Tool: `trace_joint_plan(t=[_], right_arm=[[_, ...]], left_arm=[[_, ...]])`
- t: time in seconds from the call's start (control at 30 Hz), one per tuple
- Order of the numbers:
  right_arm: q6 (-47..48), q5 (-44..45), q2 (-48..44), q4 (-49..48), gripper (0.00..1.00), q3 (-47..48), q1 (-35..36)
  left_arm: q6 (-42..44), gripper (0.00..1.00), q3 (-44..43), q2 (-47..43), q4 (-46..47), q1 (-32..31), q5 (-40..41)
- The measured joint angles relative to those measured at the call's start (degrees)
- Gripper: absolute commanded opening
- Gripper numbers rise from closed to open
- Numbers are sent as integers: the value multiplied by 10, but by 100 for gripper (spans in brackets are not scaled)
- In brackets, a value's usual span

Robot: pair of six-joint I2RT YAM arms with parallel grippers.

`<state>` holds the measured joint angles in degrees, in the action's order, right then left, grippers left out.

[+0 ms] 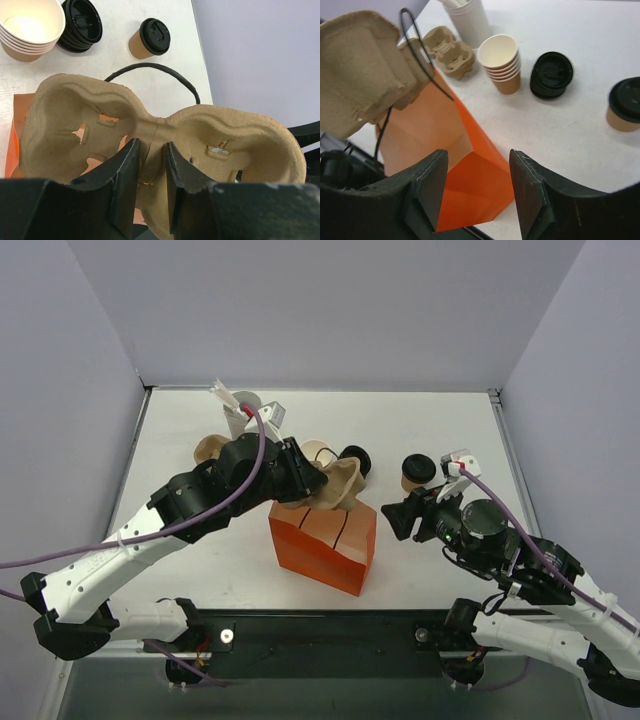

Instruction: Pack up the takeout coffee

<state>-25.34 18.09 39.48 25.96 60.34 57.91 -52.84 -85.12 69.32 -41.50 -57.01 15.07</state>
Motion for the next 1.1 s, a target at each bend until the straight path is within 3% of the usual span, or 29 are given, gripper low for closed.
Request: trace_joint_plan(t=[0.3, 0.53, 0.73, 0.83, 1.1], right_arm=[[26, -177, 14, -68, 55, -14, 3], [40, -230, 47, -123, 52, -23, 7], [49, -245, 62, -153, 36, -38, 19], [59, -244, 61, -167, 18, -39, 32], [129, -208, 64, -184, 1, -43, 118]], left_arm=[[1, 28, 0, -17, -1, 0, -12], [1, 28, 0, -28, -1, 0, -12], [1, 28, 0, -29, -1, 0, -12], [1, 28, 0, -29, -2, 0, -11], [2, 28, 0, -29, -10, 0, -3]])
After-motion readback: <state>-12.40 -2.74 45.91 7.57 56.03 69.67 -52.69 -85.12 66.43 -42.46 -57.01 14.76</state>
